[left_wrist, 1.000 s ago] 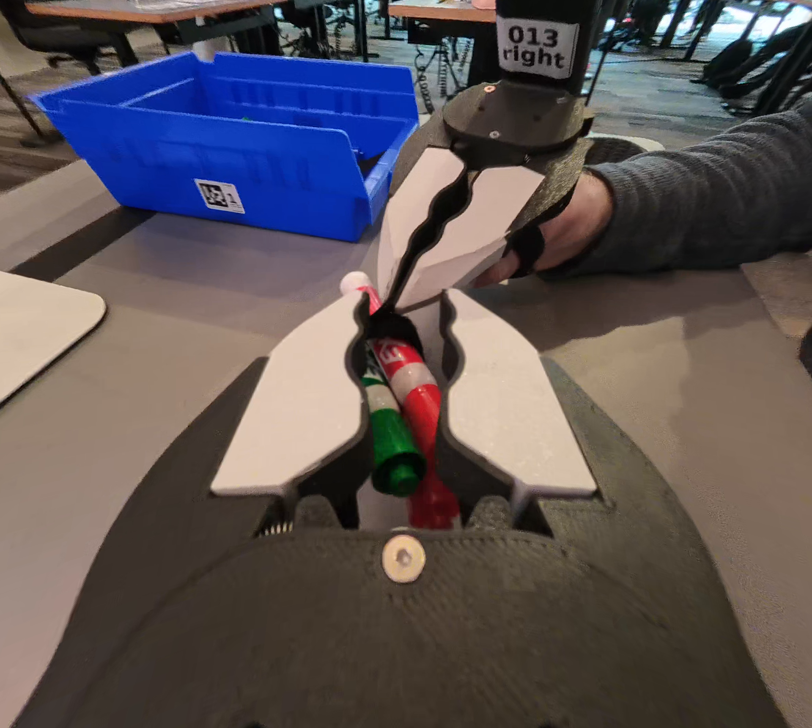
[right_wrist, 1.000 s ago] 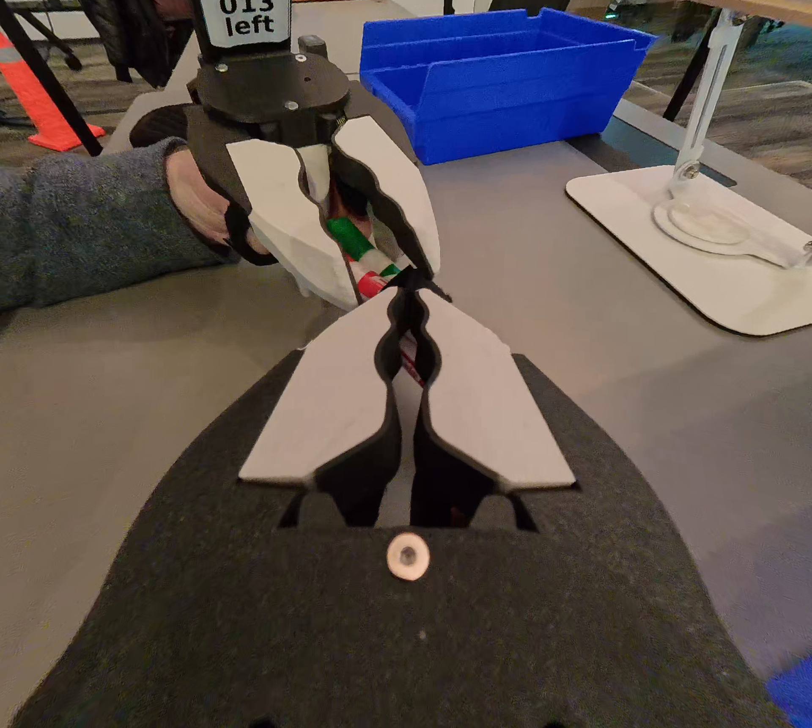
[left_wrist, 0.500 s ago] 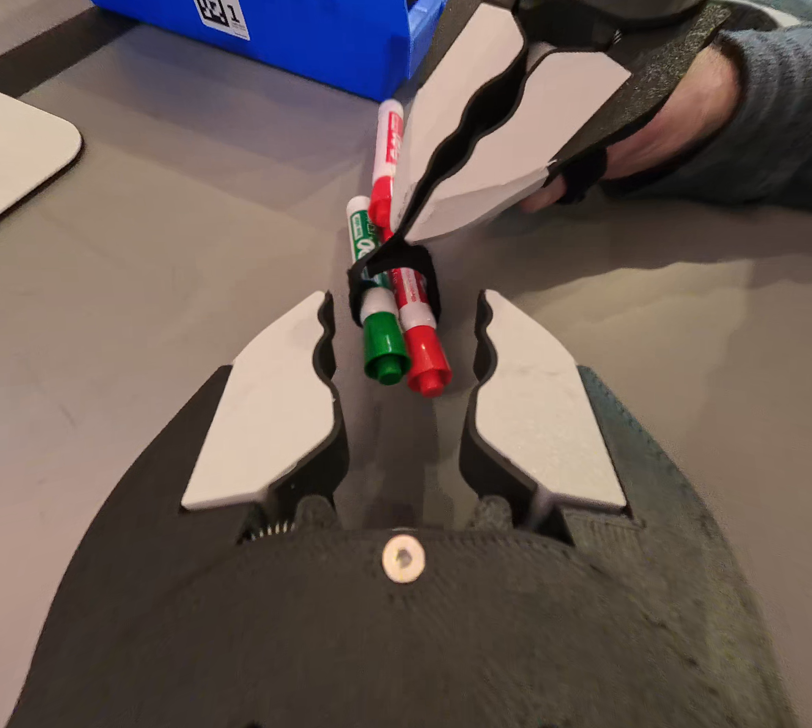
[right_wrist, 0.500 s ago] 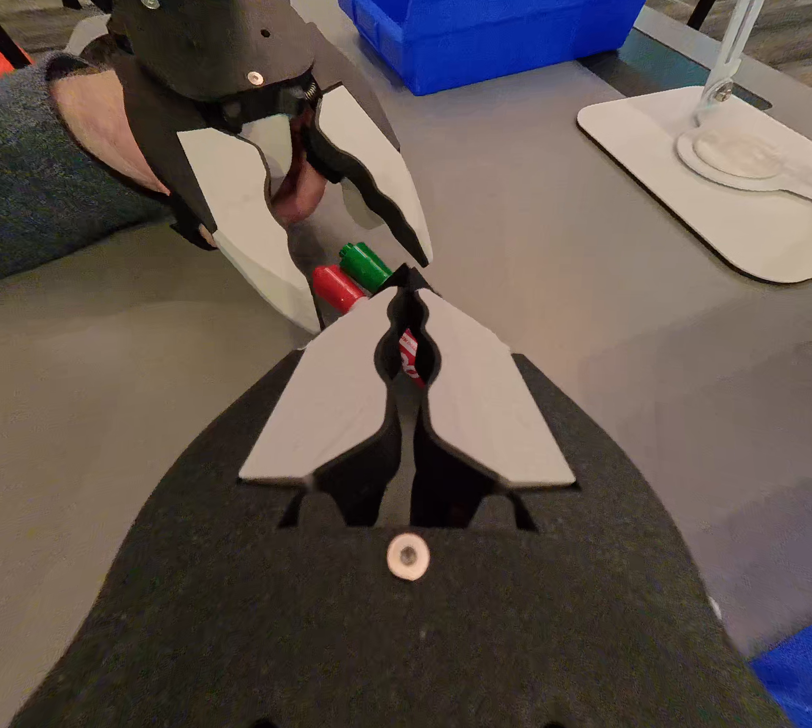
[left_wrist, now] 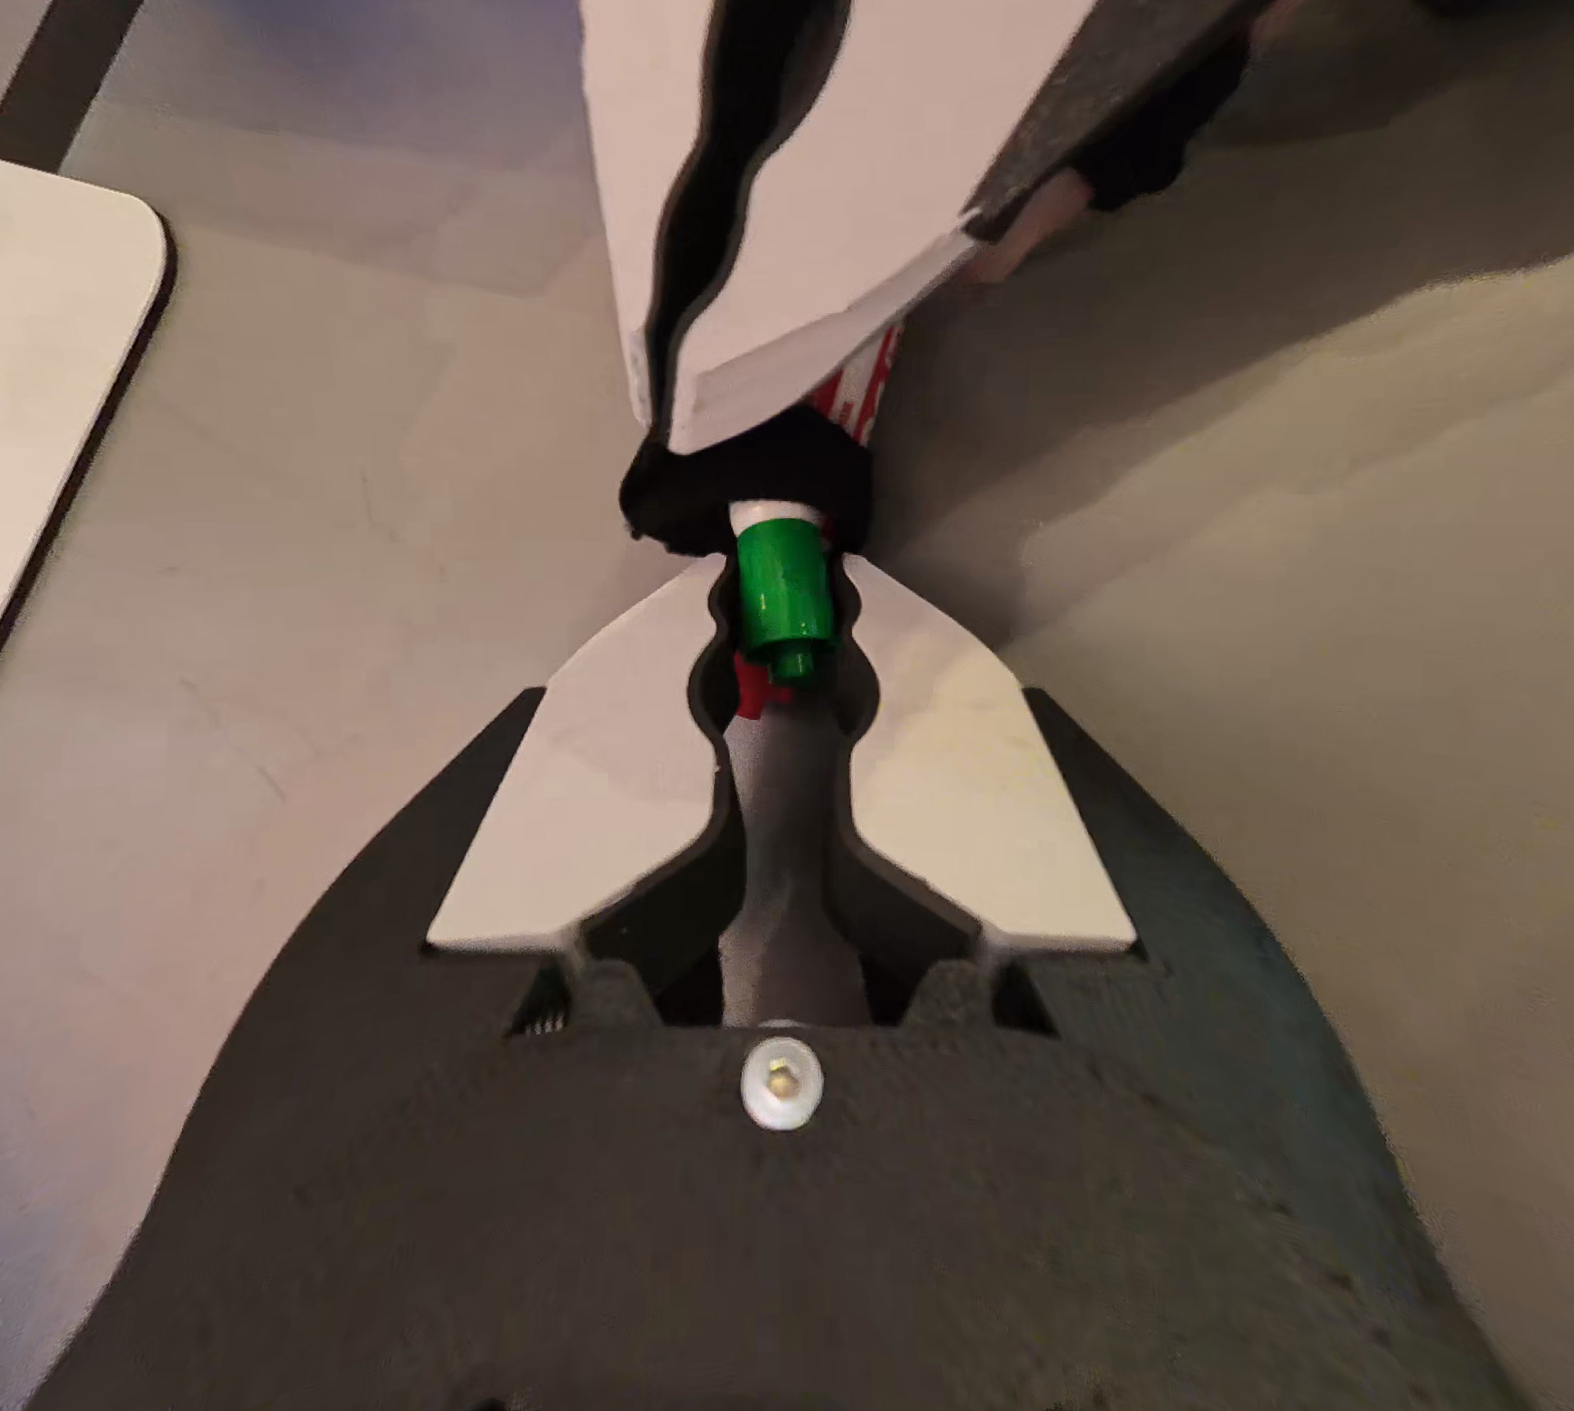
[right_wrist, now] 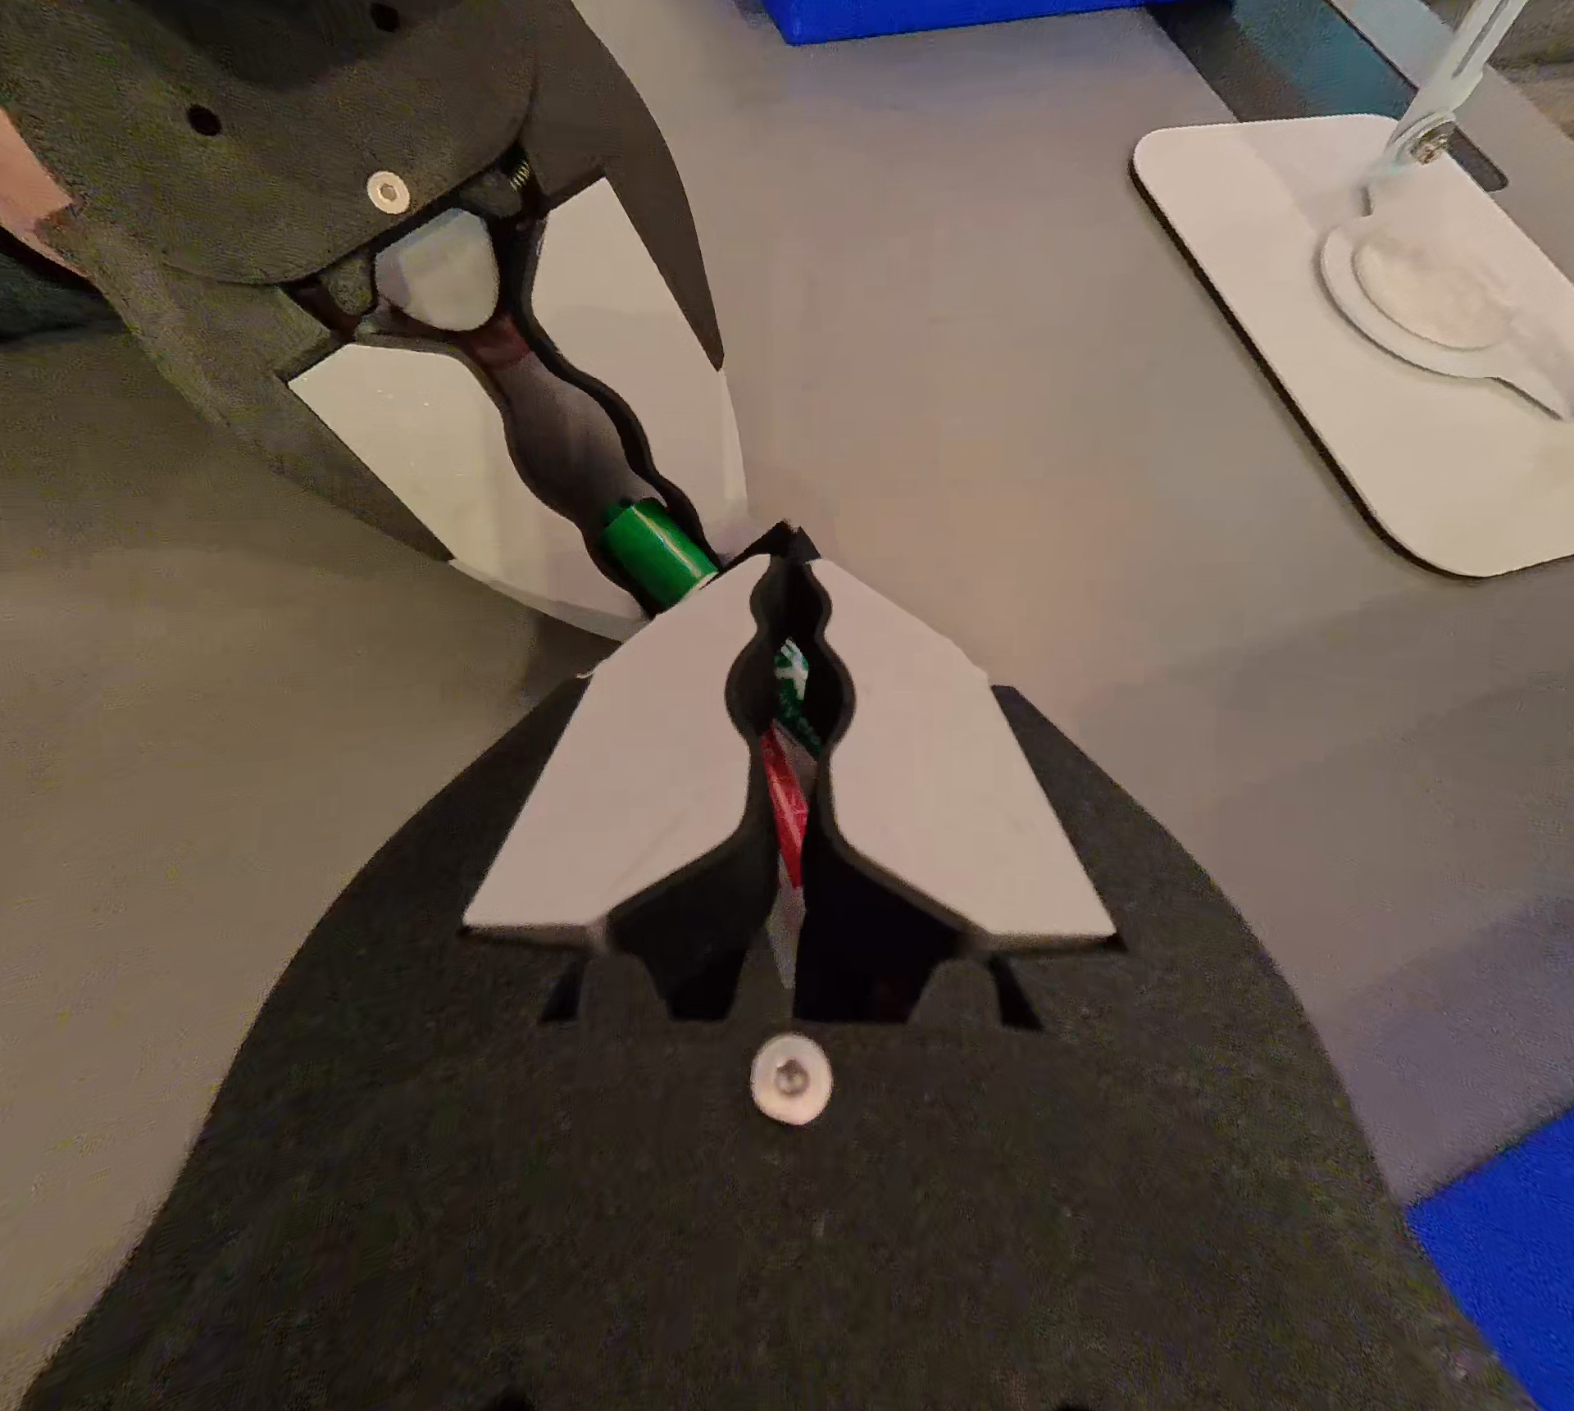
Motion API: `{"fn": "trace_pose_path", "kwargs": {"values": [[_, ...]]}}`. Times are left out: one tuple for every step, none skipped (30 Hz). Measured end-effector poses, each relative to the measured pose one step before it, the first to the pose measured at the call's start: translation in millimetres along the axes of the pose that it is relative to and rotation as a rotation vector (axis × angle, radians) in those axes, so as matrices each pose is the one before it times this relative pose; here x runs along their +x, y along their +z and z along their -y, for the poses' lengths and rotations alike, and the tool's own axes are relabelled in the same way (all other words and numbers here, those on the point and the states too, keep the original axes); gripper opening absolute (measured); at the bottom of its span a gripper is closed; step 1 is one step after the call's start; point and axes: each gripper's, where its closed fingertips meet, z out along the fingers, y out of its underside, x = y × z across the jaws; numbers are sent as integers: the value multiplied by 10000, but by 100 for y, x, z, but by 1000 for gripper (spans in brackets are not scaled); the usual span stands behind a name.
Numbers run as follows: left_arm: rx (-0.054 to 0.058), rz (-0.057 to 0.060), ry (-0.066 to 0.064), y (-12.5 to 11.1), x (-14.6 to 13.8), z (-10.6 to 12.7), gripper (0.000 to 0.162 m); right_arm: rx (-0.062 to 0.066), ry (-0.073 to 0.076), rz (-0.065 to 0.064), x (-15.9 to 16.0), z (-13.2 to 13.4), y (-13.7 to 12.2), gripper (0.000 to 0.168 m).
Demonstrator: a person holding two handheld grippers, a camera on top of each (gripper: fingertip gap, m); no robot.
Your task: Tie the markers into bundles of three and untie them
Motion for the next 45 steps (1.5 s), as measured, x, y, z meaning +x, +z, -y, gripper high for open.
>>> {"fn": "trace_pose_path", "kwargs": {"values": [[-55, 139, 308, -20, -42, -49, 18, -33, -13, -74, 258, 22, 49, 0], [-86, 152, 239, -4, -19, -34, 18, -18, 56, -15, 197, 20, 96, 0], [-106, 16, 39, -3, 44, -15, 18, -28, 17, -100, 310, -32, 114, 0], [-60, 30, 156, -4, 1, -14, 18, -88, -74, -116, 335, -109, 113, 0], [13, 38, 94, 49, -20, 11, 18, -93, -55, -29, 204, -70, 140, 0], [-36, 15, 69, 7, -11, 3, 18, -36, 10, -40, 209, 38, 202, 0], [-56, 86, 58, 39, -115, -24, 18, -101, -64, -54, 188, -12, 265, 0], [-68, 110, 5, 25, -116, -17, 18, -115, -167, -130, 265, 65, 232, 0], [-78, 108, 143, 13, -77, -60, 18, -97, -127, -78, 179, 119, 250, 0], [-3, 22, 32, 20, -121, 1, 18, -150, -103, -26, 65, 16, 336, 0], [32, 56, 6, 21, -90, -1, 18, -176, -142, -45, 136, -34, 271, 0], [-6, 6, -51, 5, -42, -20, 18, -97, -23, 47, 74, 29, 189, 0], [4, 59, -19, 5, -70, 21, 18, -75, 49, 80, 55, -23, 206, 0], [-22, 32, -70, -42, -6, 33, 18, -167, -123, -39, 155, -141, 206, 0], [29, 8, -50, 4, -68, 15, 18, -185, -203, -77, 164, -119, 141, 0], [58, -31, -53, -10, -41, -3, 18, -93, 17, 63, 40, -41, 140, 0], [-36, 79, 141, -58, -53, 31, 18, -88, 92, 37, 88, -100, 92, 0], [-17, 82, 93, 7, -32, 34, 18, -162, -94, -106, 135, -135, 40, 0], [58, -8, -53, -2, 1, 12, 18, -138, -81, -24, 51, -34, 77, 0], [24, 83, 65, -1, -83, -31, 17, -79, 58, 111, 31, -1, 114, 0], [-32, 53, 54, -17, -61, -23, 17, -84, 26, 104, 63, 3, 114, 0], [-77, 84, 104, -10, -137, -48, 17, -81, -19, 65, 106, 5, 112, 0], [1, 66, -52, 21, -134, -46, 17, -78, -29, 54, 120, -18, 98, 0], [2, 21, 41, -50, 2, -22, 18, -75, -30, 60, 44, -22, 85, 0], [-54, 66, 8, -15, -93, -42, 17, -66, -71, -3, 77, 20, 94, 0], [-11, 43, -64, 29, -75, -30, 17, -165, -259, -90, 72, -1, 106, 0], [20, 13, 37, -30, -18, 6, 17, -171, -245, -52, 10, 21, 86, 0], [-21, 102, 67, -70, -80, -25, 17, 18, 4, 68, 1, 100, 66, 0], [75, -7, -64, -50, -30, -17, 17, 58, 66, 109, 23, -25, 0, 0], [123, 96, -11, -53, -186, -35, 17, 44, 16, -47, 137, -121, -48, 0], [148, 184, 96, -94, -202, -9, 17, 64, 29, -103, 127, -142, -58, 0], [133, -348, -287, -213, 140, -62, 18, 135, -35, -39, -99, -56, -91, 0], [147, -585, -620, -183, 53, -203, 18, 157, -9, -70, -132, -71, -44, 0], [30, -295, -411, -85, -197, -331, 18, 100, 118, -73, -44, -150, 7, 0], [242, -89, -75, -213, -36, 215, 18, 179, 148, -63, 87, 46, -136, 0], [461, -106, -176, -375, 68, 802, 18, 191, 95, -61, 126, 161, -214, 0], [386, -201, -330, -345, 50, 702, 18, 145, 71, -48, 86, 119, -192, 0], [75, -79, -211, -219, -235, 111, 18, 31, 1, -20, -31, -59, -43, 0], [10, 180, -125, -219, -590, -20, 20, -8, -24, 27, -177, -190, 137, 0], [335, -211, -338, -340, -123, 515, 20, 59, 14, 12, -192, -114, 126, 0], [371, -401, -460, -348, 153, 645, 24, 52, 48, 16, -113, -23, -21, 0], [91, -93, -298, -123, -70, 338, 29, -19, 0, 4, -78, -23, -53, 0], [-292, 21, -61, 124, -79, -186, 33, 22, -16, -19, -71, 26, -10, 0], [-294, -191, -225, 343, 157, -273, 40, 57, 28, 10, -110, 55, 7, 0], [-248, -406, -552, 436, 354, -161, 38, 29, 0, -30, -49, 33, -1, 0]]}}
